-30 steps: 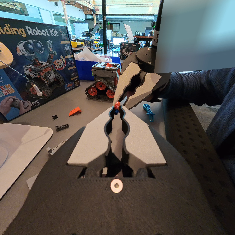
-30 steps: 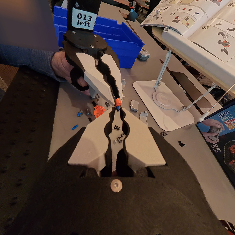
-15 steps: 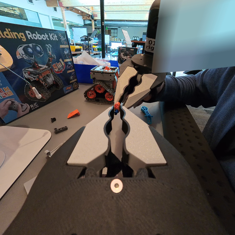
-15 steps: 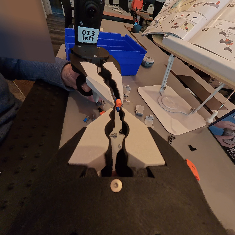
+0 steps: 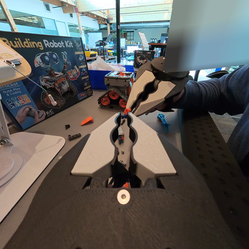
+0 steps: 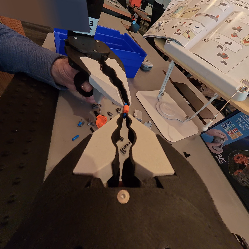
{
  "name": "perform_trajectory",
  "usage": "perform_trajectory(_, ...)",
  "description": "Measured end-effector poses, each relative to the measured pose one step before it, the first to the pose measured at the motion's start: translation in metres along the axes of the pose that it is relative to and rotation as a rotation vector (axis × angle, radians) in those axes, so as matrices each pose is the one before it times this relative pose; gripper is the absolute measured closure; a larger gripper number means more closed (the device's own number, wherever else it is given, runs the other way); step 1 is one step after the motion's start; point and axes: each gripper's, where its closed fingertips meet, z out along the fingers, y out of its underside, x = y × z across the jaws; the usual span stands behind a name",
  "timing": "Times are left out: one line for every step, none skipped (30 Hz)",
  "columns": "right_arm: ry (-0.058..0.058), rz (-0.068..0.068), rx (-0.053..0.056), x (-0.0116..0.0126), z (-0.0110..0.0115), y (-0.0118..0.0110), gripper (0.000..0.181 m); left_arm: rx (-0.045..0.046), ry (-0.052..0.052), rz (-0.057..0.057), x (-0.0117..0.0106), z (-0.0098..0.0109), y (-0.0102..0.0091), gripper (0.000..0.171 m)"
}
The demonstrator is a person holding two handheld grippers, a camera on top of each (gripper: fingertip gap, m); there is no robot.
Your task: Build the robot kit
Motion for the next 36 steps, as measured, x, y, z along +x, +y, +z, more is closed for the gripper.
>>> perform_trajectory(0.0039,-0.0027,-0.0002,0.00037,0.00000,0.00024,0.179,0.00198,-0.0027,-0.0003,-0.00048,0.00010,-0.00008,0.165)
perform_trajectory(0.0080,0.0002,-0.0001,0.00115,-0.00007,0.00038,0.179,0.00364,-0.0035,-0.0037,-0.00114,-0.00034,-0.00048,0.165)
perform_trajectory(0.0117,0.0010,-0.0038,0.00205,0.00004,0.00080,0.179,0.00474,-0.0064,-0.0044,-0.00183,-0.00055,-0.00073,0.165)
perform_trajectory(0.0193,-0.0014,-0.0057,0.00349,-0.00002,0.00143,0.179,0.00954,-0.0065,-0.0037,-0.00178,-0.00093,-0.00147,0.165)
perform_trajectory(0.0195,-0.0039,-0.0020,0.00364,-0.00035,0.00110,0.179,0.00687,-0.0098,-0.0007,-0.00189,-0.00082,-0.00132,0.163)
perform_trajectory(0.0162,-0.0049,-0.0025,0.00294,-0.00036,0.00107,0.179,0.00338,-0.0142,0.0044,-0.00226,-0.00068,-0.00074,0.162)
perform_trajectory(0.0173,-0.0078,-0.0032,0.00241,-0.00015,0.00076,0.179,0.00038,-0.0103,0.0067,-0.00136,-0.00025,-0.00034,0.161)
perform_trajectory(0.0145,-0.0172,-0.0029,0.00108,0.00001,0.00028,0.180,-0.00015,-0.0022,0.0071,0.00026,0.00013,-0.00008,0.159)
perform_trajectory(0.0112,-0.0458,-0.0118,-0.00175,0.00076,0.00068,0.179,-0.00248,-0.0012,0.0075,0.00060,0.00042,0.00042,0.158)
perform_trajectory(0.0329,-0.0807,-0.0203,-0.00119,0.00158,0.00152,0.179,-0.00461,0.0041,0.0086,0.00134,0.00045,0.00061,0.158)
perform_trajectory(0.0439,-0.0858,-0.0252,0.00000,0.00168,0.00178,0.179,-0.00614,0.0069,0.0039,0.00157,0.00047,0.00091,0.157)
perform_trajectory(0.0362,-0.0757,-0.0199,-0.00031,0.00121,0.00072,0.179,-0.00641,-0.0002,0.0005,0.00010,0.00037,0.00115,0.157)
perform_trajectory(0.0359,-0.0825,-0.0164,-0.00049,0.00090,0.00017,0.179,-0.00219,-0.0043,0.0067,-0.00031,-0.00019,0.00019,0.157)
perform_trajectory(0.0347,-0.0749,-0.0188,-0.00028,0.00101,0.00118,0.180,-0.00477,-0.0036,0.0157,0.00008,-0.00005,0.00049,0.157)
perform_trajectory(0.0203,-0.0457,-0.0133,-0.00112,0.00089,0.00094,0.179,-0.01300,-0.0074,0.0195,-0.00006,0.00049,0.00180,0.157)
perform_trajectory(0.0176,-0.0374,-0.0077,-0.00066,0.00067,0.00027,0.179,-0.01893,-0.0110,0.0214,-0.00009,0.00100,0.00284,0.157)
perform_trajectory(0.0174,-0.0383,-0.0071,0.00003,0.00036,0.00028,0.179,-0.01694,-0.0083,0.0233,0.00049,0.00107,0.00244,0.157)
perform_trajectory(0.0158,-0.0243,-0.0043,0.00098,0.00006,-0.00009,0.179,-0.01702,-0.0133,0.0196,-0.00055,0.00091,0.00242,0.157)
perform_trajectory(0.0073,-0.0188,-0.0035,0.00013,-0.00009,-0.00016,0.179,-0.01591,-0.0151,0.0124,-0.00133,0.00084,0.00224,0.157)
perform_trajectory(0.0122,-0.0205,-0.0049,0.00040,0.00013,-0.00010,0.179,-0.01155,-0.0071,0.0025,-0.00095,0.00074,0.00187,0.156)
perform_trajectory(0.0121,-0.0224,-0.0047,0.00011,0.00014,0.00010,0.179,-0.00297,-0.0029,-0.0091,-0.00107,0.00027,0.00085,0.155)
perform_trajectory(0.0050,-0.0199,-0.0008,-0.00106,0.00018,-0.00043,0.179,-0.00398,-0.0039,-0.0237,-0.00225,0.00024,0.00115,0.155)
perform_trajectory(-0.0004,-0.0141,0.0014,-0.00162,0.00012,-0.00084,0.179,-0.00321,0.0026,-0.0327,-0.00224,0.00023,0.00143,0.152)
perform_trajectory(0.0029,-0.0072,-0.0025,-0.00057,0.00027,-0.00021,0.179,0.00233,0.0166,-0.0332,-0.00007,0.00015,0.00071,0.151)
perform_trajectory(0.0002,-0.0051,0.0031,-0.00035,0.00015,-0.00082,0.179,-0.00116,0.0212,-0.0319,0.00122,0.00079,0.00115,0.149)
perform_trajectory(0.0015,-0.0076,0.0029,-0.00007,0.00001,-0.00062,0.180,-0.00267,0.0264,-0.0315,0.00256,0.00105,0.00144,0.148)
perform_trajectory(0.0054,-0.0151,-0.0014,0.00008,-0.00003,-0.00002,0.179,0.00497,0.0326,-0.0355,0.00326,0.00071,0.00004,0.148)
perform_trajectory(0.0051,-0.0191,-0.0026,-0.00042,0.00003,0.00011,0.179,0.01481,0.0265,-0.0354,0.00209,-0.00009,-0.00187,0.147)
perform_trajectory(0.0040,-0.0132,0.0010,-0.00047,-0.00019,-0.00026,0.179,0.00999,0.0249,-0.0342,0.00144,-0.00034,-0.00121,0.147)
perform_trajectory(0.0009,-0.0058,0.0023,-0.00054,-0.00036,-0.00057,0.179,-0.00076,0.0218,-0.0361,0.00074,0.00011,0.00063,0.147)
perform_trajectory(0.0013,-0.0079,-0.0009,-0.00023,-0.00024,-0.00038,0.179,0.00597,0.0264,-0.0444,0.00122,0.00000,-0.00010,0.147)
perform_trajectory(0.0068,-0.0117,0.0019,0.00028,-0.00052,-0.00078,0.179,0.01280,0.0292,-0.0485,0.00141,-0.00040,-0.00147,0.146)
perform_trajectory(0.0029,-0.0045,0.0048,0.00006,-0.00041,-0.00125,0.179,0.00871,0.0229,-0.0391,0.00067,-0.00044,-0.00106,0.146)
perform_trajectory(0.0004,0.0040,0.0073,0.00009,-0.00041,-0.00148,0.179,-0.00270,0.0079,-0.0216,-0.00051,0.00013,0.00077,0.147)
perform_trajectory(0.0040,-0.0012,0.0016,0.00071,-0.00004,-0.00056,0.179,-0.01313,-0.0035,-0.0005,-0.00083,0.00083,0.00252,0.147)
perform_trajectory(0.0049,-0.0090,0.0003,0.00048,-0.00012,-0.00023,0.179,-0.01199,0.0000,0.0073,0.00071,0.00107,0.00235,0.150)
